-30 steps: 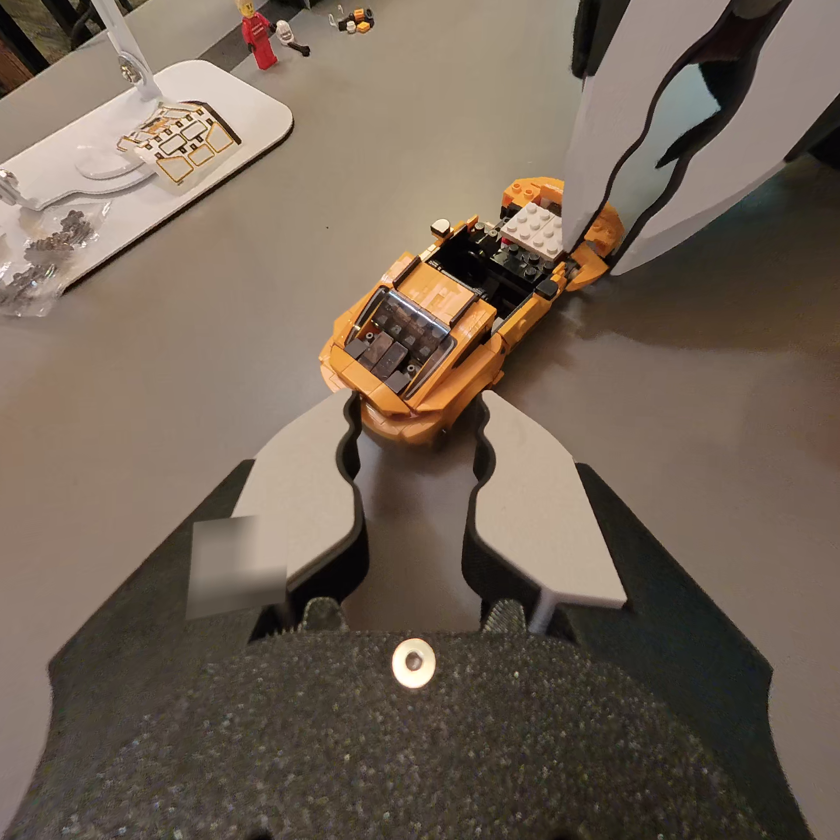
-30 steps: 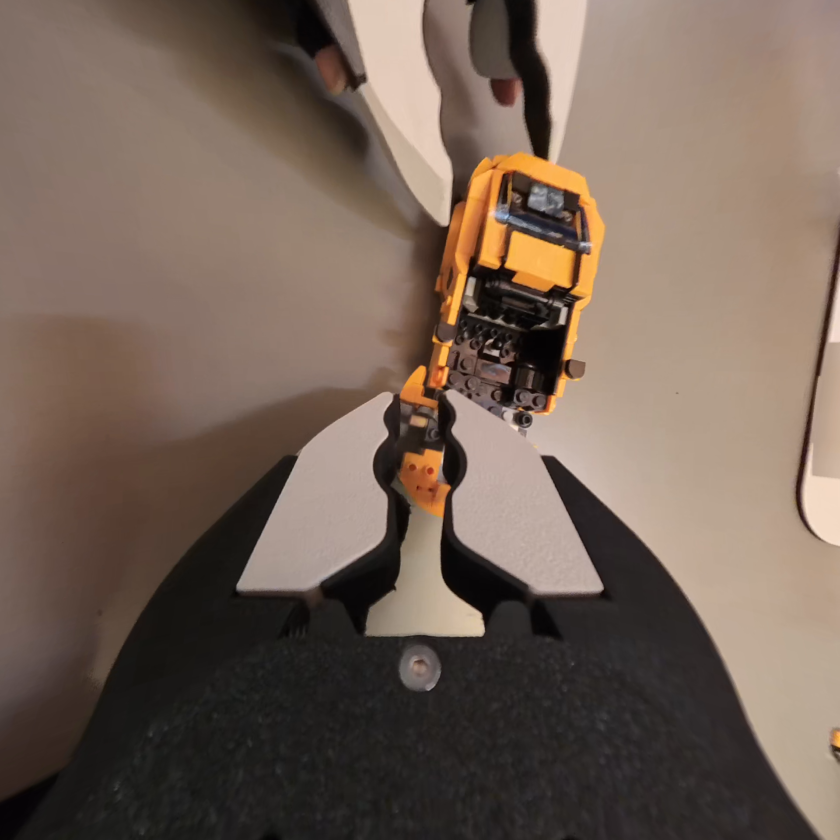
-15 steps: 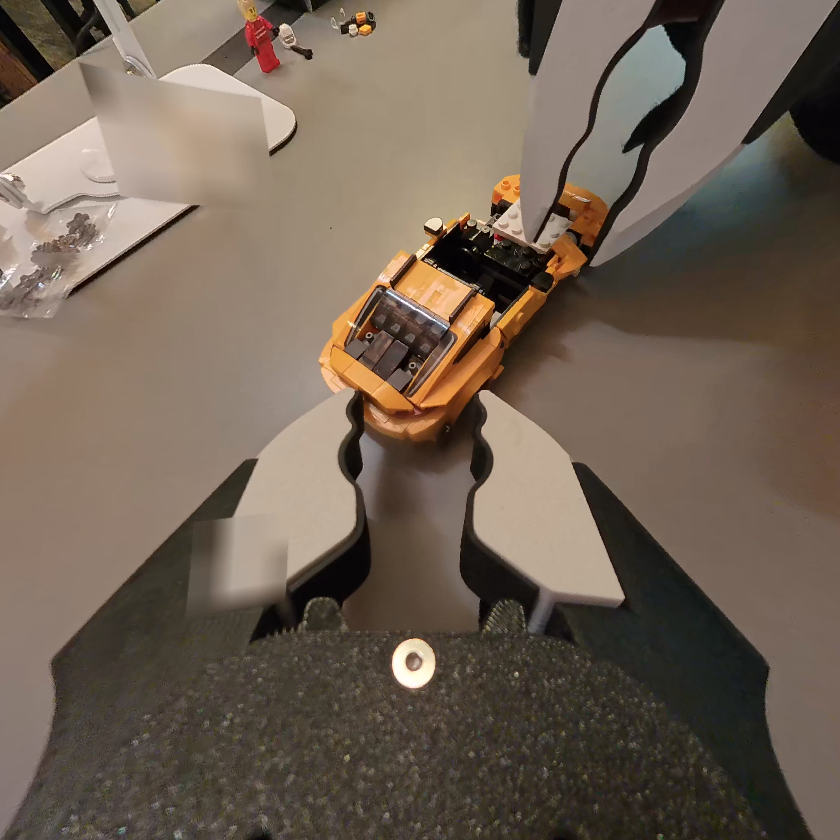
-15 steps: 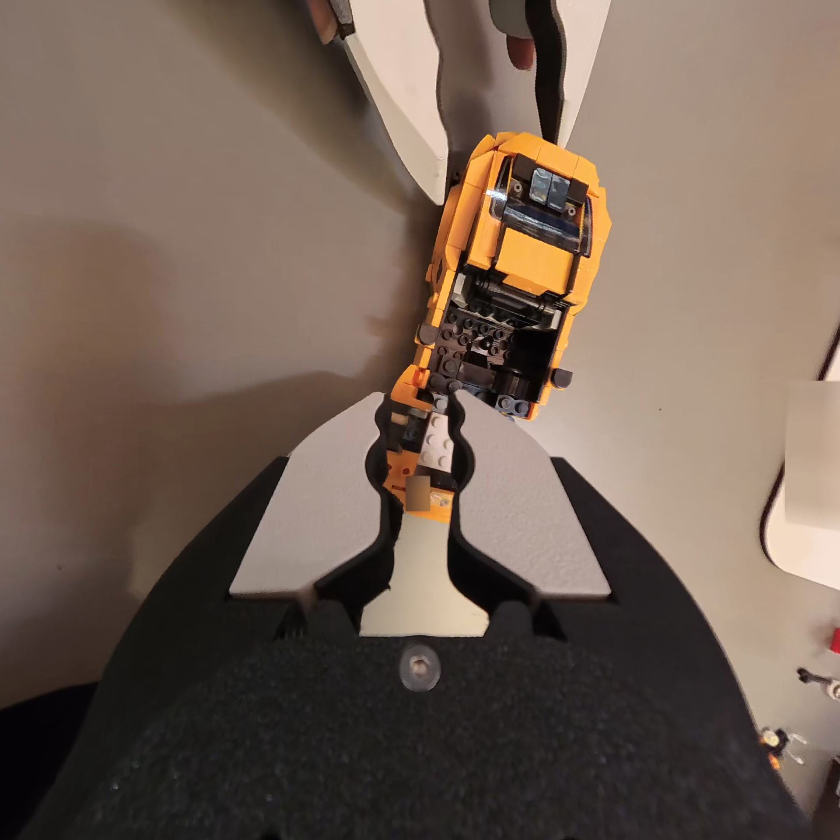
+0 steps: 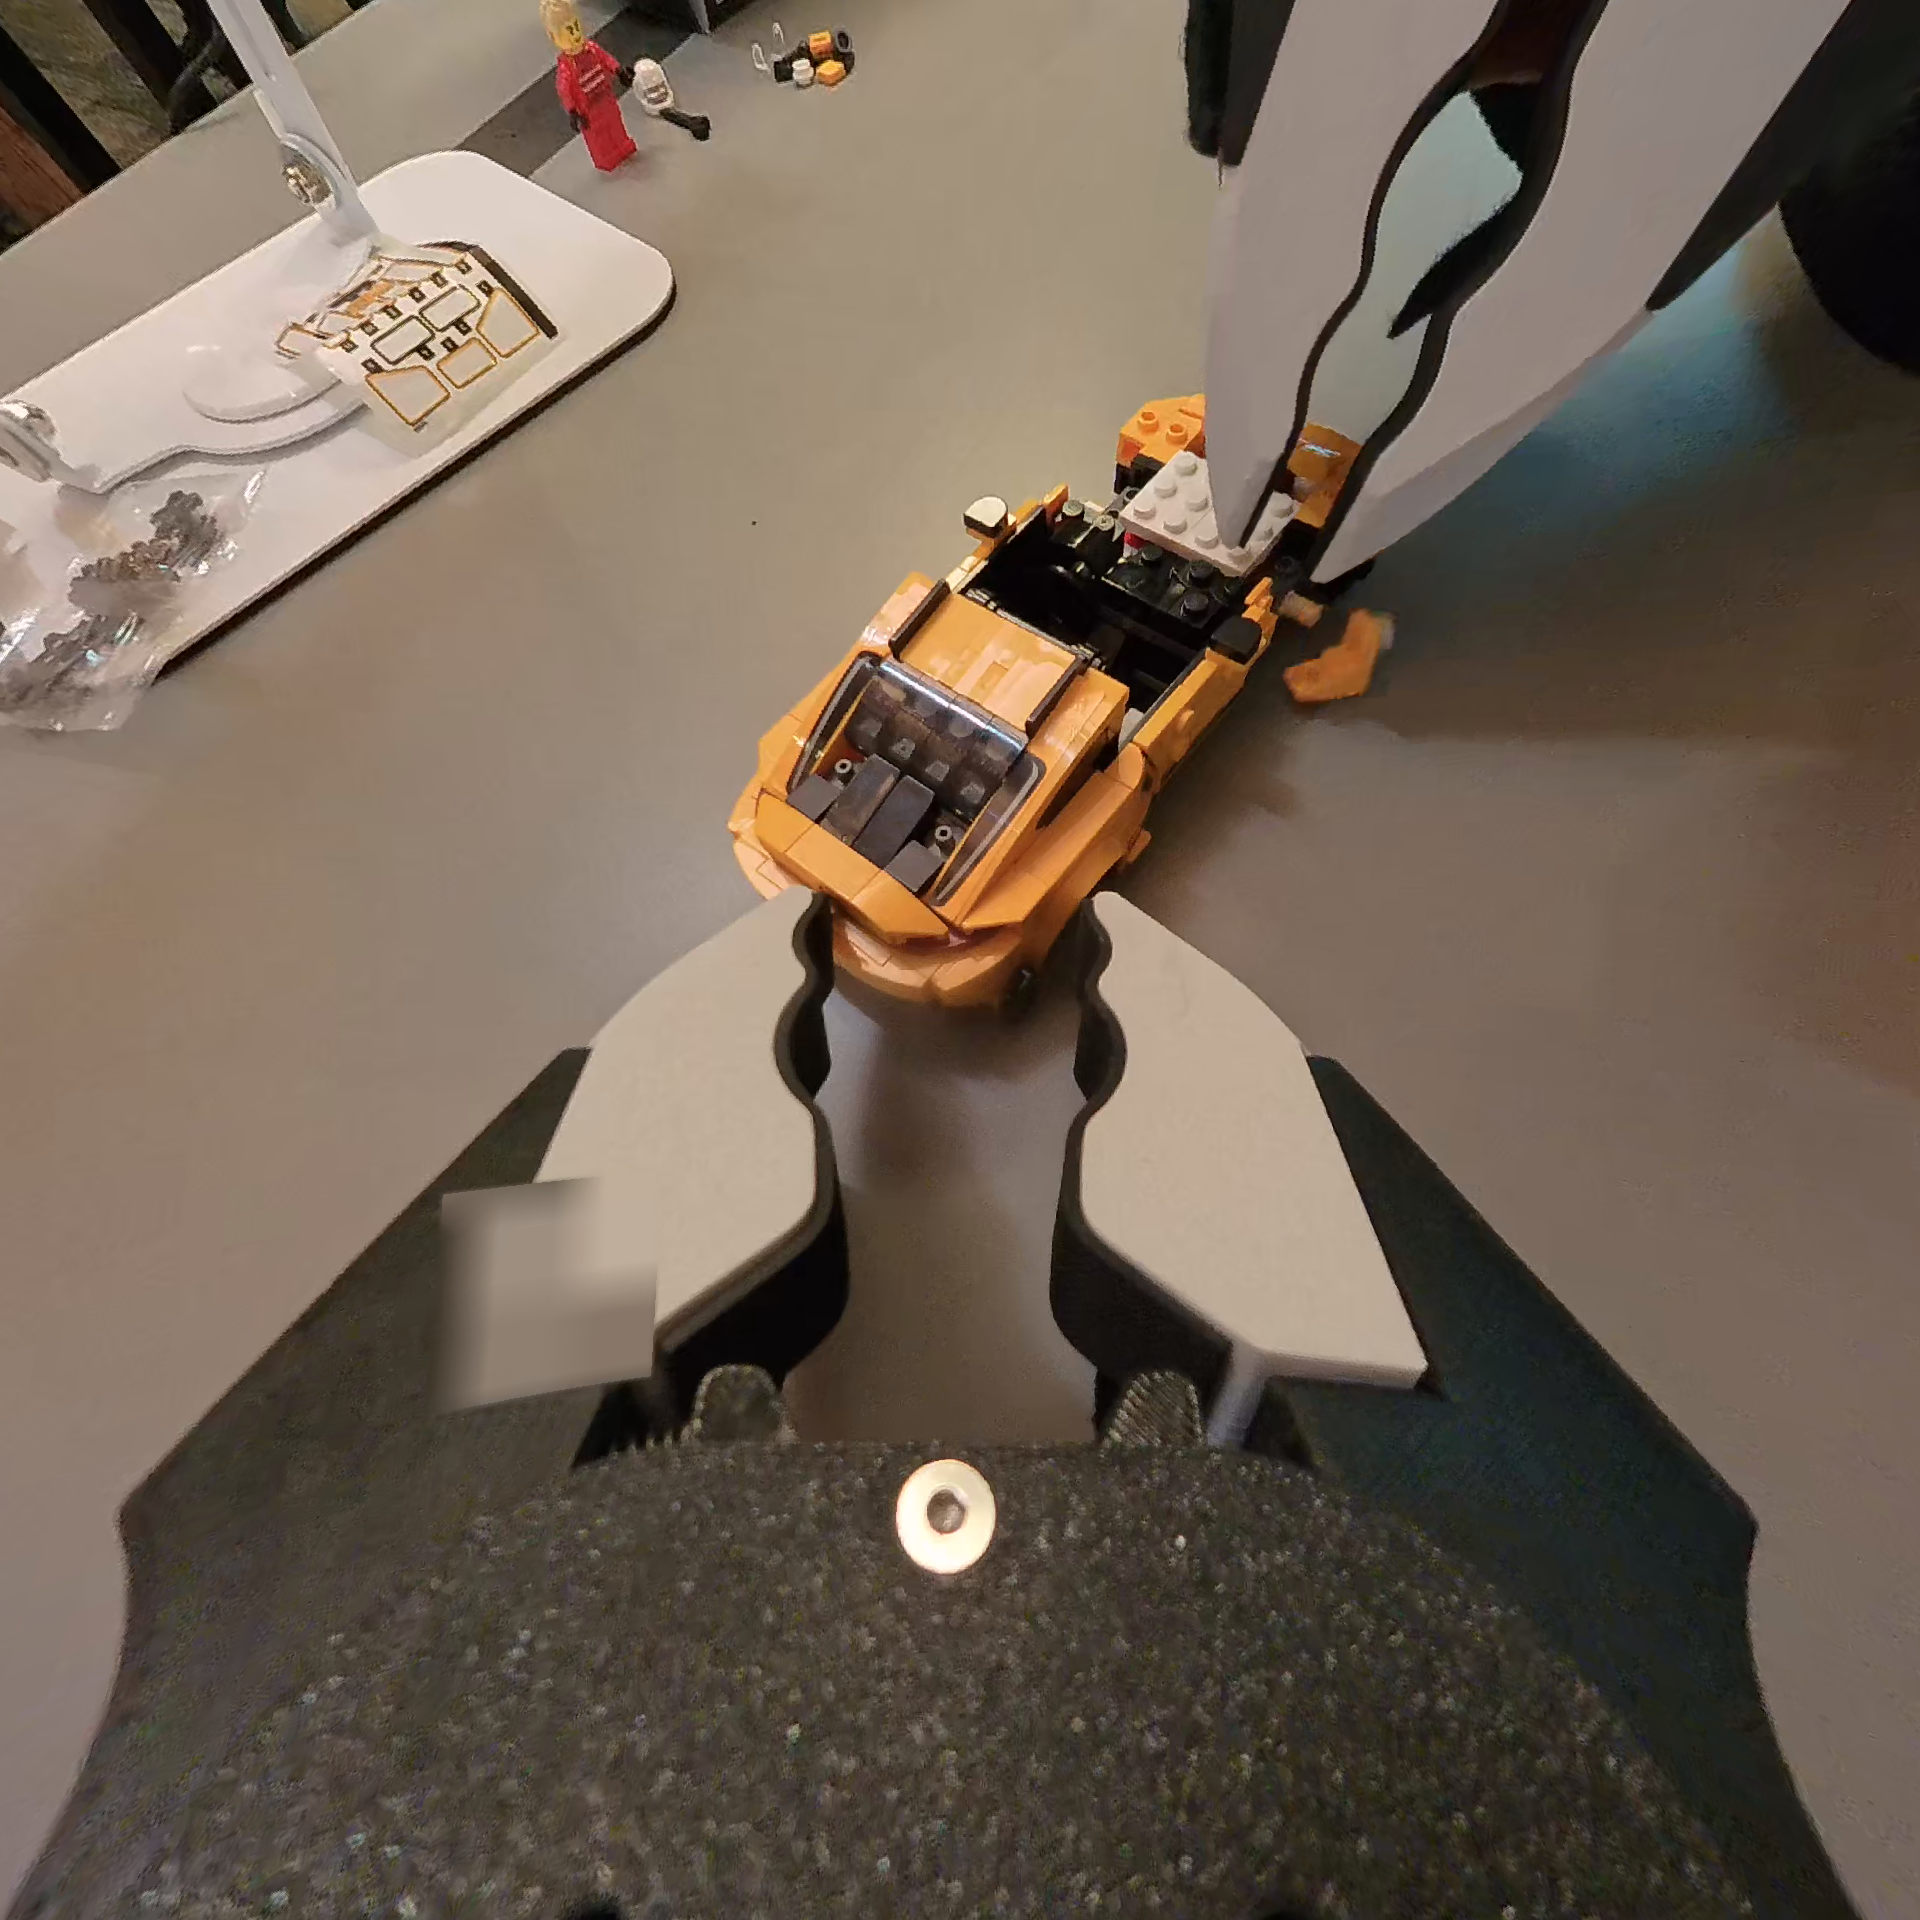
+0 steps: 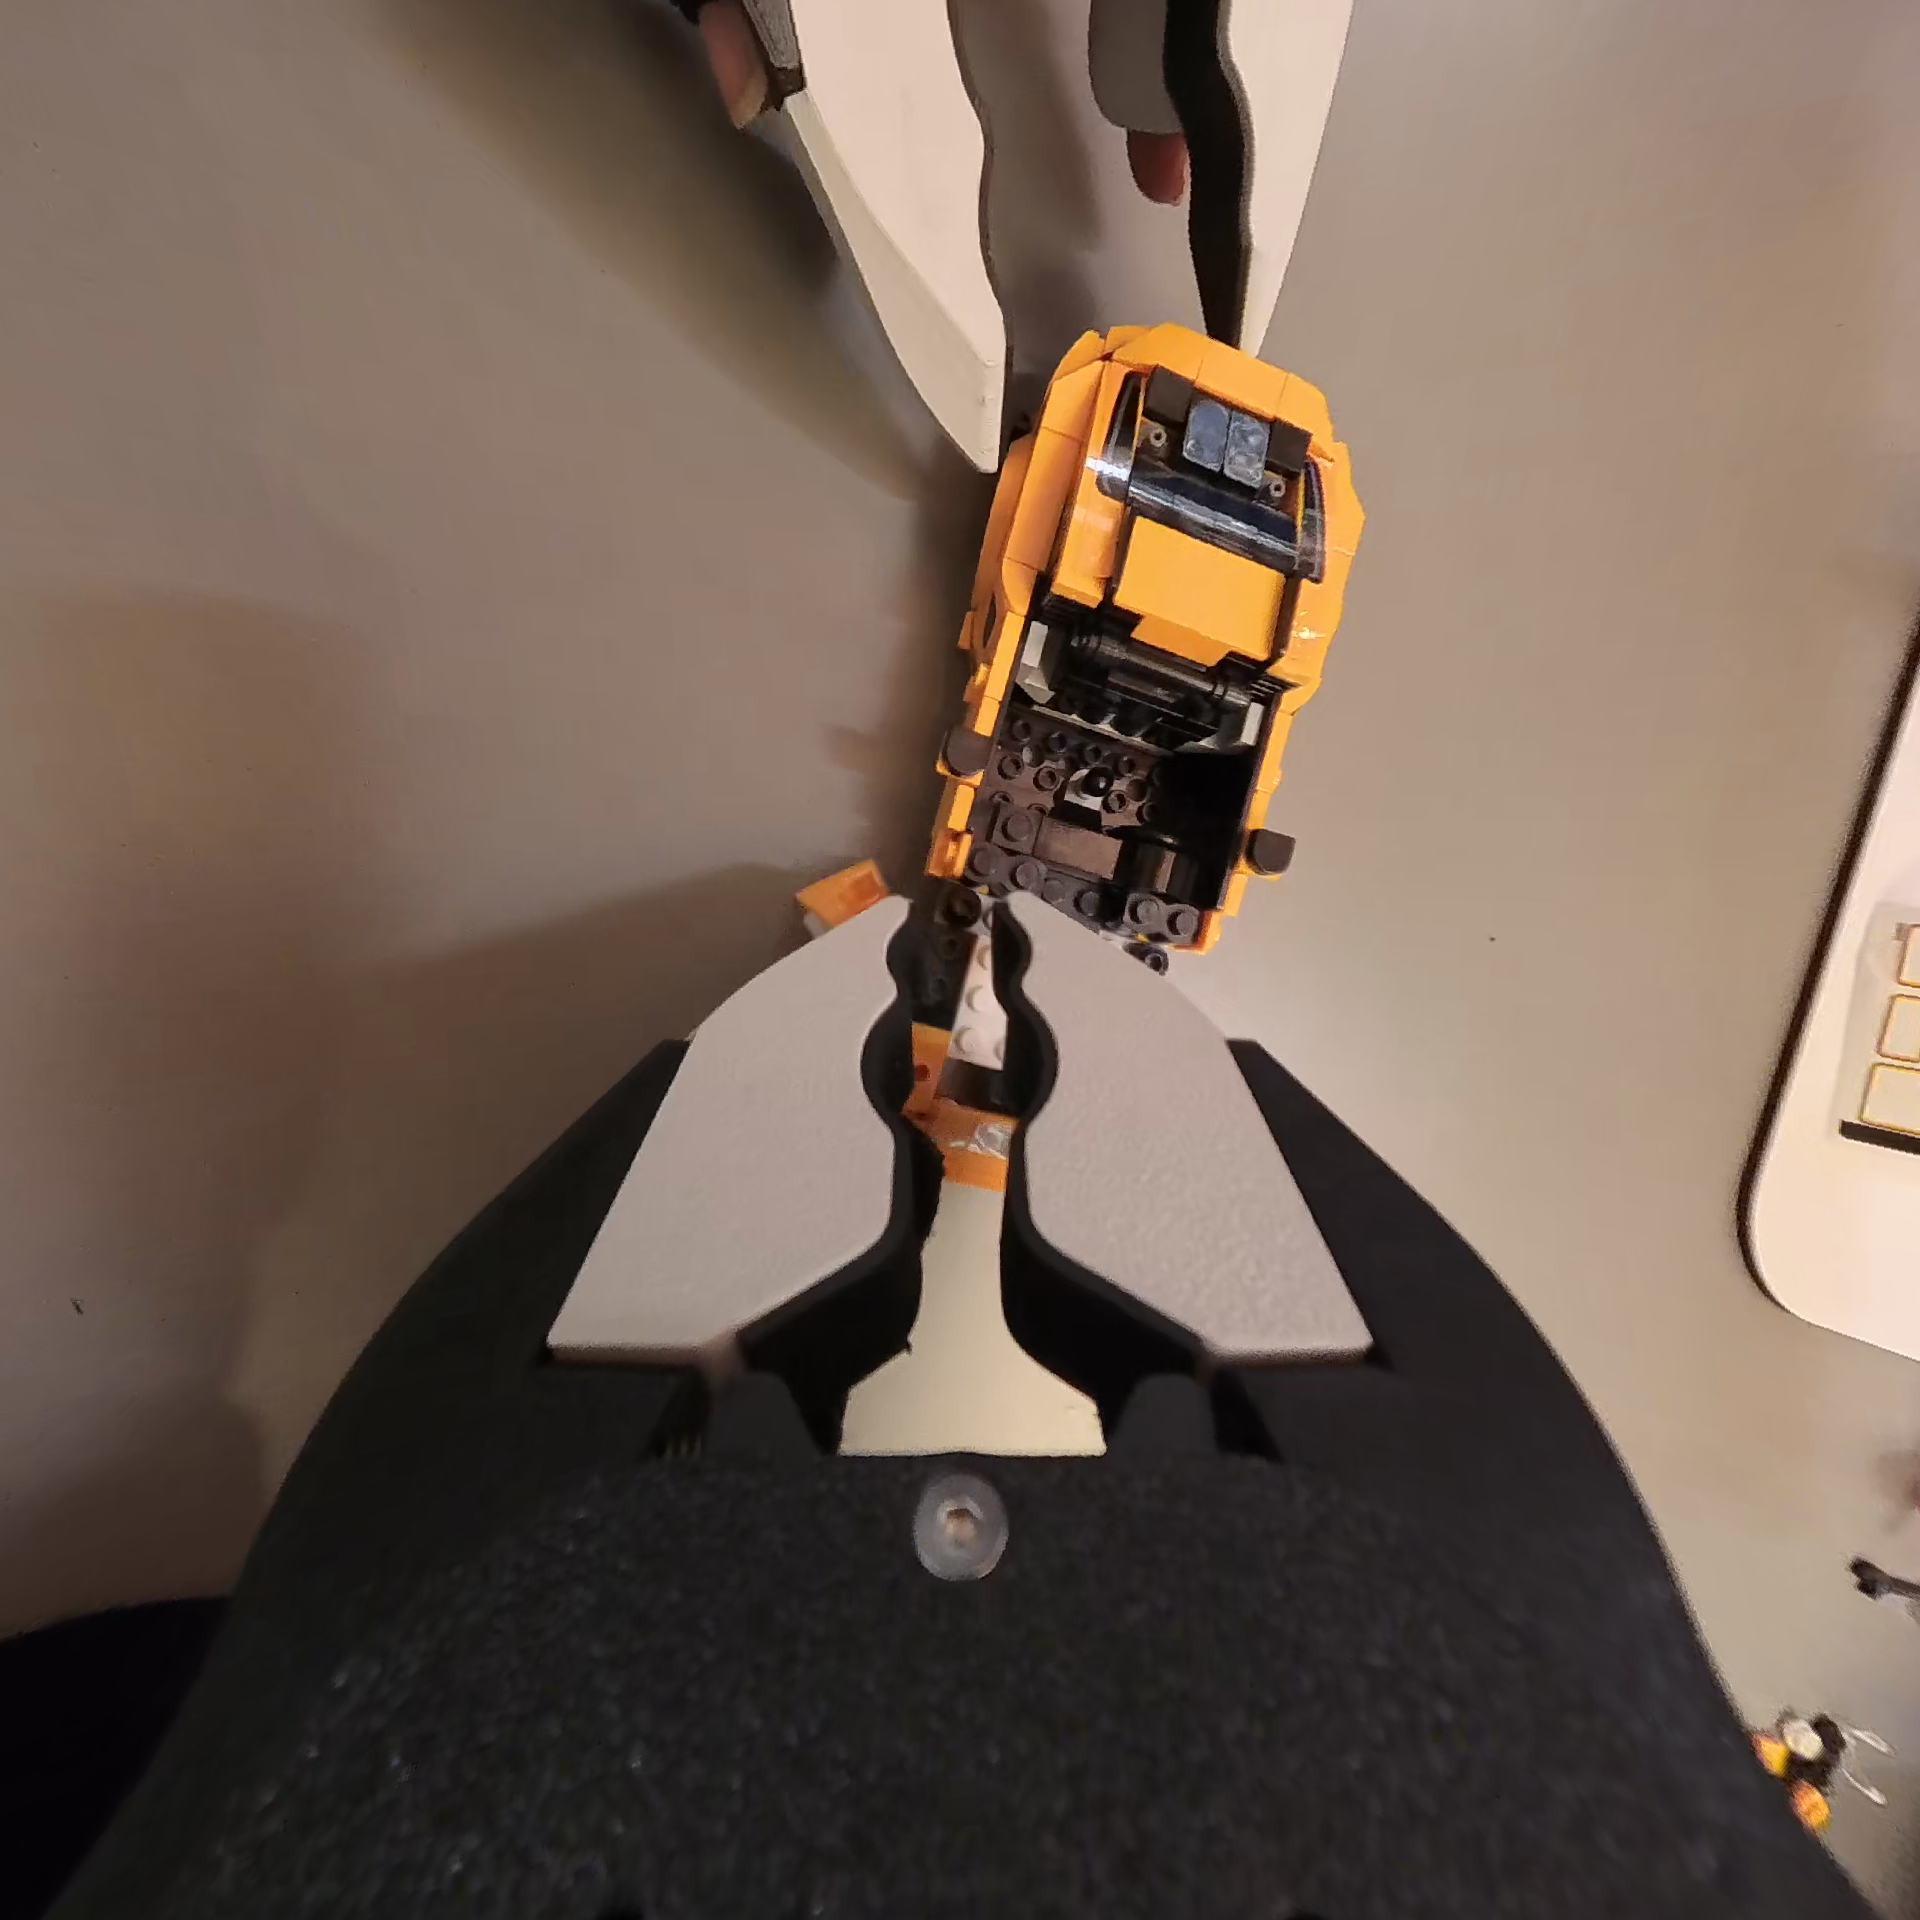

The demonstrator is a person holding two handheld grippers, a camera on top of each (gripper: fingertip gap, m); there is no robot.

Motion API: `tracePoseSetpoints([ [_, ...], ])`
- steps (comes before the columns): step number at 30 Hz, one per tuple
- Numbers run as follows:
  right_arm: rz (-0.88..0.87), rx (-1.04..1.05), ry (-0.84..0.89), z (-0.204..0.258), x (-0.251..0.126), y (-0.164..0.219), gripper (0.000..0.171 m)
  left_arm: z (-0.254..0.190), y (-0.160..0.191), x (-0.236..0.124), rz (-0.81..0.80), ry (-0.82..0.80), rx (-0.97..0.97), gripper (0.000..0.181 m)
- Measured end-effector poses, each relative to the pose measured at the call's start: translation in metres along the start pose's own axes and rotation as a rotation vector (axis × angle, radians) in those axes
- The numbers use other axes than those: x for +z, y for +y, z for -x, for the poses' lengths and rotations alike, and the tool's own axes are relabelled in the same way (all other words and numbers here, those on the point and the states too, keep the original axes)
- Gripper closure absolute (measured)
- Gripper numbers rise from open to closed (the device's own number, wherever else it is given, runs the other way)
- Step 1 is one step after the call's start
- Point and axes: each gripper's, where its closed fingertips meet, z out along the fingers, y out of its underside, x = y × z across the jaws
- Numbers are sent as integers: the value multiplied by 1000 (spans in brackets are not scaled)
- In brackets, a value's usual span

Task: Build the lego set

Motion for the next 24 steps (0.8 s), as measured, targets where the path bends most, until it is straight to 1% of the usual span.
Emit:
tracePoseSetpoints([
  [1,4,-1,0,1,1,0,160,0,0,0,0,0,0,137],
  [6,-13,-1,16,0,-8,0,160,0,0,0,0,1,1,137],
  [10,-4,-11,-11,16,-17,4,159,0,0,0,1,0,5,137],
  [15,38,25,-2,39,-4,14,158,0,0,0,3,-3,13,138],
  [18,38,70,28,37,1,17,157,1,1,-1,6,-11,27,138],
  [24,43,90,33,36,7,16,165,3,2,-1,10,-23,44,139],
])
